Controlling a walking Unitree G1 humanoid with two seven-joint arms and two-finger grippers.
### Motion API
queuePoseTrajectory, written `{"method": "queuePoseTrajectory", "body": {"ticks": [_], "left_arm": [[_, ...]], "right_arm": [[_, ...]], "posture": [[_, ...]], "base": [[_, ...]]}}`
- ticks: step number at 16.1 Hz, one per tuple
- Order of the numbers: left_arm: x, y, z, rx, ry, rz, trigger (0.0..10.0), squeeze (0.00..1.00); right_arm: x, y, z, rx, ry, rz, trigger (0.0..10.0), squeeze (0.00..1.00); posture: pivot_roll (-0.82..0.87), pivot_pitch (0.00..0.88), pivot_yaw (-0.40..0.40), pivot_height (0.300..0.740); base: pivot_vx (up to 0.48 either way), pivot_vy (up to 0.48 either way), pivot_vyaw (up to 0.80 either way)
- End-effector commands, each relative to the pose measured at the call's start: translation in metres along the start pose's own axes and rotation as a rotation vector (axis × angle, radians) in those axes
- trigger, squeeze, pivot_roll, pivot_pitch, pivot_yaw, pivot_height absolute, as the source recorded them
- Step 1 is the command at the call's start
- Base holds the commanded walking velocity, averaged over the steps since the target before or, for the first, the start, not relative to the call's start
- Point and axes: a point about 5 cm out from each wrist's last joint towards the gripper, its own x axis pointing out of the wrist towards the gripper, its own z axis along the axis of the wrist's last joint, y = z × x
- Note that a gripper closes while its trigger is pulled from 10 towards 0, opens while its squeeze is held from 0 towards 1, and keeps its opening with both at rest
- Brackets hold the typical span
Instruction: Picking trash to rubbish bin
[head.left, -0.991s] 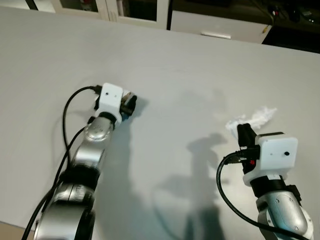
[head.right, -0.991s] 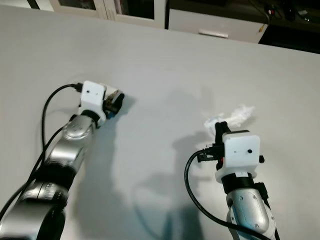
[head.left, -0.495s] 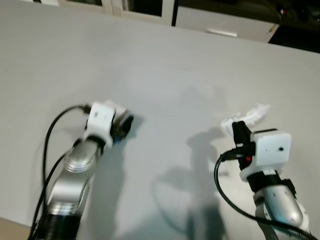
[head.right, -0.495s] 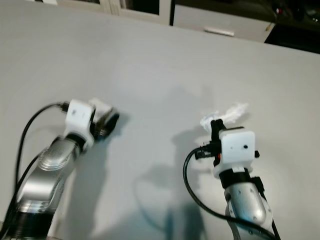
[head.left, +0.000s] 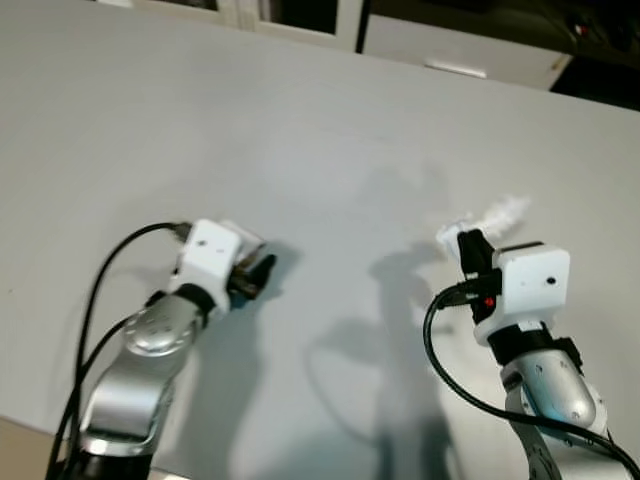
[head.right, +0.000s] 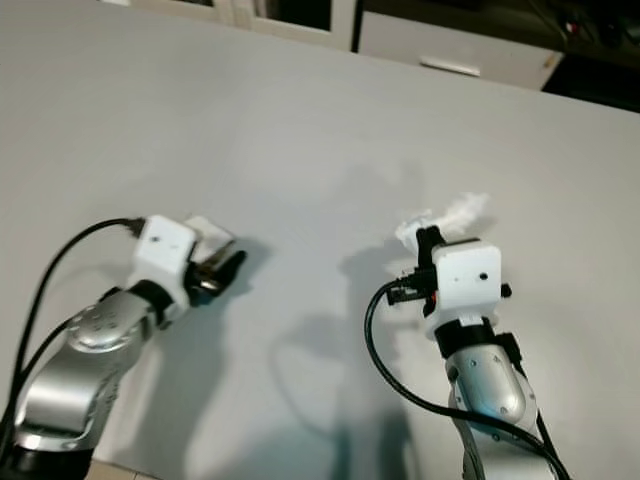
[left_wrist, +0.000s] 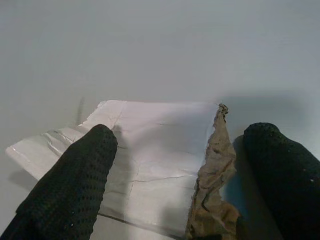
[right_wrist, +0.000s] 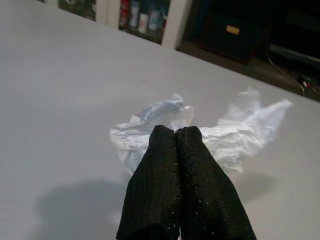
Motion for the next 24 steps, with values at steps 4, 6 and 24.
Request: {"method": "queuePoseTrajectory", "body": {"ticks": [4,6,24], "left_arm": [[0.02,0.0,0.019,0.035,-0.011,0.008,10.0,0.0],[0.024,0.003,0.028,0.049,-0.043,0.017,10.0,0.0],[0.033,-0.003,-0.049,-0.179,0.361,0.034,0.0,0.0]], "right_arm": [[0.004,-0.009,-0.002,-0.015,-0.013,-0.016,10.0,0.0],[0.006,-0.009,-0.002,-0.016,-0.018,-0.017,10.0,0.0],[0.007,-0.018,-0.006,-0.045,-0.031,-0.051,10.0,0.0]], "posture": [[0.16,0.19,-0.051,0.74],[0.16,0.183,-0.049,0.74],[0.13,0.144,-0.026,0.74]], "base": [[0.0,0.0,0.0],[0.0,0.0,0.0],[0.0,0.0,0.0]]}}
